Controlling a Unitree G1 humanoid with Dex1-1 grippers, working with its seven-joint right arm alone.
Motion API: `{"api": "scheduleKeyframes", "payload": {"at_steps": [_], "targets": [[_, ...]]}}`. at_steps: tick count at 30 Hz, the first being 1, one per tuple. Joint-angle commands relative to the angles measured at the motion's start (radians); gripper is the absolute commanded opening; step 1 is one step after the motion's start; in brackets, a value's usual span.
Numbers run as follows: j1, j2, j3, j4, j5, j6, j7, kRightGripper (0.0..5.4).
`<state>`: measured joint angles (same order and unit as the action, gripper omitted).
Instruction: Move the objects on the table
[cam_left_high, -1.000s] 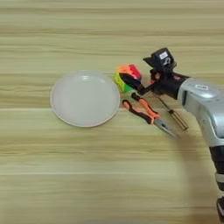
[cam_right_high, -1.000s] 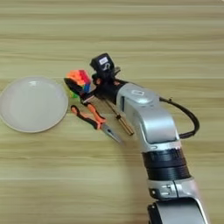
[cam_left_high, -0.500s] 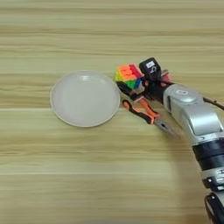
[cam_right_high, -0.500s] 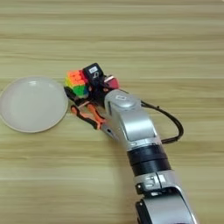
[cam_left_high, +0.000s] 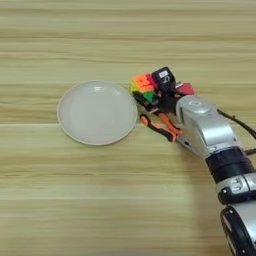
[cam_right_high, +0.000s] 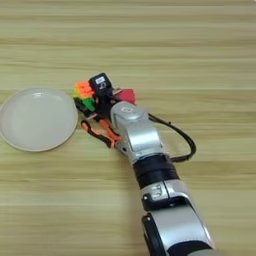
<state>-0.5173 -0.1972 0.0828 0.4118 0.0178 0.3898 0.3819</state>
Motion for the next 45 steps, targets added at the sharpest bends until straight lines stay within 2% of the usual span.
{"api": "scheduleKeyframes", "payload": {"at_steps": [1,5,13,17,23,31,36,45], "targets": [[-0.116,-0.007,-0.027,0.009,-0.001,-0.062,-0.02,3.82],[-0.134,-0.005,-0.033,0.061,-0.003,-0.084,-0.024,3.36],[-0.156,0.001,-0.043,0.097,-0.001,-0.11,-0.037,3.34],[-0.141,0.005,-0.051,-0.017,0.013,-0.09,-0.036,3.34],[-0.095,0.026,-0.03,-0.26,0.025,-0.005,-0.026,3.34],[-0.035,0.057,0.049,-0.435,0.027,0.055,0.018,3.34],[-0.014,0.082,0.098,-0.445,0.026,0.068,0.04,3.34],[0.009,0.113,0.182,-0.345,0.0,0.067,0.064,3.34]]}}
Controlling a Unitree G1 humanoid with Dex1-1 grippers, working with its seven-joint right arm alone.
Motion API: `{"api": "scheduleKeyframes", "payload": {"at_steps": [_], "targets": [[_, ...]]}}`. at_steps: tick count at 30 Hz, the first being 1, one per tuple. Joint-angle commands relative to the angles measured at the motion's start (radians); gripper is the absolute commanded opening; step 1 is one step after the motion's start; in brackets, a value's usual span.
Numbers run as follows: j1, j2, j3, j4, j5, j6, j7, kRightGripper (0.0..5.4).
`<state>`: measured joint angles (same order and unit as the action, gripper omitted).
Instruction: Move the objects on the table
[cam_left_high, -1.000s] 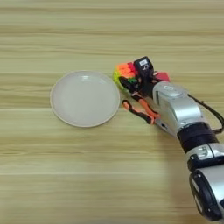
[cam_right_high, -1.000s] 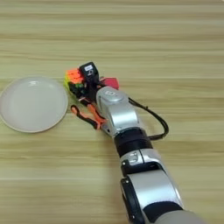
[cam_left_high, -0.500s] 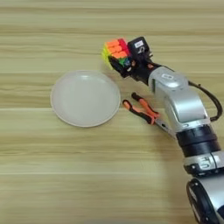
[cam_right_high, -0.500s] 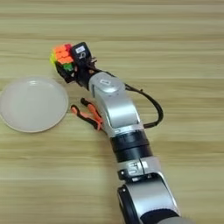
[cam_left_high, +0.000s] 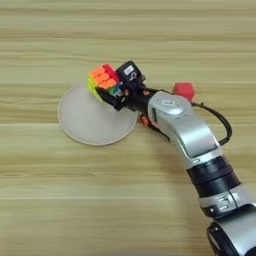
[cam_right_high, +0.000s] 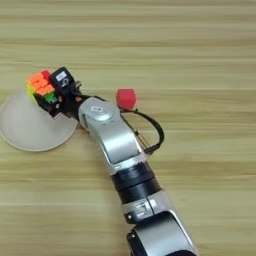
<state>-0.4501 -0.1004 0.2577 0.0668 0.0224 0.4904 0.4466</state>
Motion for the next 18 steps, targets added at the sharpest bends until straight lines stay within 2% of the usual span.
{"api": "scheduleKeyframes", "payload": {"at_steps": [1,16,18], "targets": [[-0.058,0.019,0.015,0.011,-0.008,-0.035,0.0,3.34],[-0.039,0.029,0.069,0.08,-0.034,-0.04,0.034,3.34],[-0.033,0.029,0.075,0.075,-0.035,-0.04,0.042,3.71]]}}
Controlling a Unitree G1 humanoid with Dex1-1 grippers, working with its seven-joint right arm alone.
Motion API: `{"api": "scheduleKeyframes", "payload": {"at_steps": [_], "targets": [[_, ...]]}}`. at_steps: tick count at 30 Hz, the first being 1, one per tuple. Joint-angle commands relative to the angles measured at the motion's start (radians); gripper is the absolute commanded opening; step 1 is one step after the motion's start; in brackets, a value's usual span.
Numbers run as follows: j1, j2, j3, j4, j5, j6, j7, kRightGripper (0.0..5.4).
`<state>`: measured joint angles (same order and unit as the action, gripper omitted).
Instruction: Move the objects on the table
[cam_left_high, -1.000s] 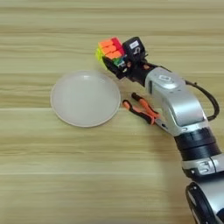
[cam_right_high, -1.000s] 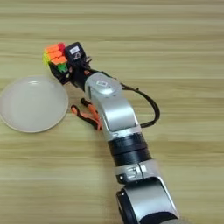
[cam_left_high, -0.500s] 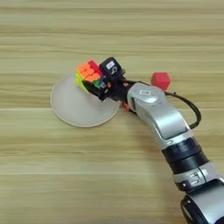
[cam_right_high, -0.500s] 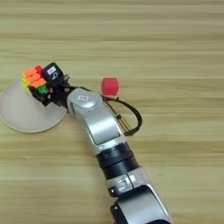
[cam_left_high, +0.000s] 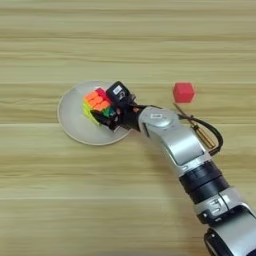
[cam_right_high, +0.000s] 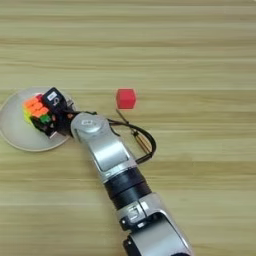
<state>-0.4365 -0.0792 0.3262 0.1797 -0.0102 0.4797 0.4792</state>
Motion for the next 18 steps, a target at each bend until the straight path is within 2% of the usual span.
{"api": "scheduleKeyframes", "payload": {"at_steps": [1,13,16,18], "targets": [[-0.044,0.008,0.007,-0.041,-0.002,-0.03,0.012,3.78],[-0.047,0.011,-0.019,-0.078,0.017,-0.029,0.023,5.03],[-0.054,0.016,-0.049,-0.092,0.033,-0.041,0.016,5.36],[-0.063,0.018,-0.078,-0.105,0.048,-0.054,0.012,5.36]]}}
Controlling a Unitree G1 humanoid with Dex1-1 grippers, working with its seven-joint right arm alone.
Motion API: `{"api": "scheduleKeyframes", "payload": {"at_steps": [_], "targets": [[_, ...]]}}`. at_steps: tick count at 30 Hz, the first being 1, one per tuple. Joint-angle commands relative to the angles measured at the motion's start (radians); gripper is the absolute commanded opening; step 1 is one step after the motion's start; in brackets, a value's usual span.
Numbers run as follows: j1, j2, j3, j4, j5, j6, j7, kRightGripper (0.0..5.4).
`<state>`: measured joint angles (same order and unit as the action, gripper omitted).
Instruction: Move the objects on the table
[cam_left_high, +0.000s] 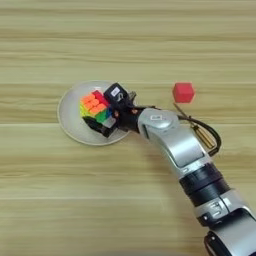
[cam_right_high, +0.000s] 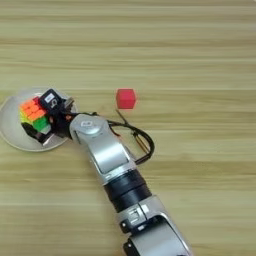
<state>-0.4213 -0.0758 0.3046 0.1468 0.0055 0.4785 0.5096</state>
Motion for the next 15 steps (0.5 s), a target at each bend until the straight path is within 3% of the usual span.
{"api": "scheduleKeyframes", "payload": {"at_steps": [1,7,12,15], "targets": [[-0.083,0.015,-0.075,-0.082,0.046,-0.06,-0.019,5.36],[-0.104,0.012,-0.172,-0.145,0.134,-0.071,0.004,5.36],[-0.127,0.001,-0.273,-0.177,0.245,-0.102,0.042,5.36],[-0.142,-0.023,-0.312,-0.167,0.27,-0.116,0.048,5.36]]}}
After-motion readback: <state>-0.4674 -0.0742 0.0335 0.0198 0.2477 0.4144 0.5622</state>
